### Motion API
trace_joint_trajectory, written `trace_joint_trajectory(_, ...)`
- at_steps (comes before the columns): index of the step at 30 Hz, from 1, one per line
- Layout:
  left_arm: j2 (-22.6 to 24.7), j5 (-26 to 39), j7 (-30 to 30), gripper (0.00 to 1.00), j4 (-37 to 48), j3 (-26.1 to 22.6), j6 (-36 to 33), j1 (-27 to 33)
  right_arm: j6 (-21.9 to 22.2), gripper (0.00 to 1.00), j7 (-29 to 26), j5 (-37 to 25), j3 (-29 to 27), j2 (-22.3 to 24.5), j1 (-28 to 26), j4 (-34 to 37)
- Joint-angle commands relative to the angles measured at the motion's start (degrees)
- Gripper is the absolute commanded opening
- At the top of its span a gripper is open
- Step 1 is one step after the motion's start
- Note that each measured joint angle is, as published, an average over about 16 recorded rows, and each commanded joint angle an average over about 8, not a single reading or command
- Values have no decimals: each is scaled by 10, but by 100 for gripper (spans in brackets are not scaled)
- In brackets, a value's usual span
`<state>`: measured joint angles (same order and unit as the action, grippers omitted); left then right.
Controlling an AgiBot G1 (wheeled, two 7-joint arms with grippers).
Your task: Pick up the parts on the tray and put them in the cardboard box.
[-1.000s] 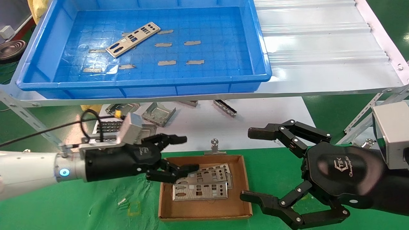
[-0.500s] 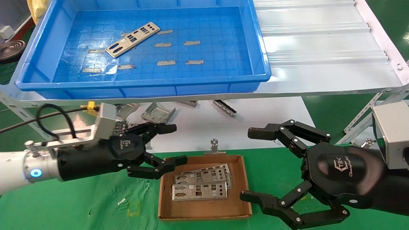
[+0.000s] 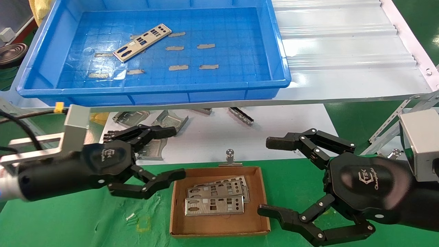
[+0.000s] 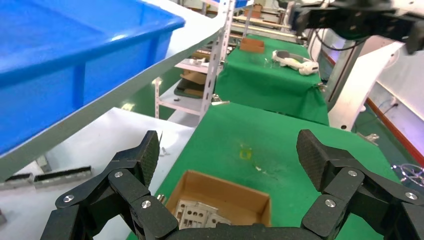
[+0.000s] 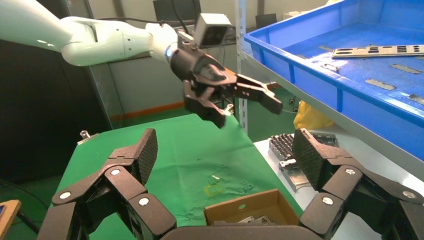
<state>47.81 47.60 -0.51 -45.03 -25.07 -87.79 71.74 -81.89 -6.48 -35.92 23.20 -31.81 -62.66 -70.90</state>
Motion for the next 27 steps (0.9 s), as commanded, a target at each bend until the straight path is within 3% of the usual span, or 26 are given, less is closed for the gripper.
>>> trace_joint_trajectory(1, -11, -5, -9, 100, -24, 8, 2, -9, 0, 100, 0, 0, 0, 0, 0, 0)
trace_joint_trajectory(19, -109, -49, -87, 100, -244, 77, 18, -87, 0, 100, 0, 0, 0, 0, 0, 0)
trace_joint_trajectory(27, -136, -62, -107, 100, -304, 96, 22, -108, 0, 100, 0, 0, 0, 0, 0, 0)
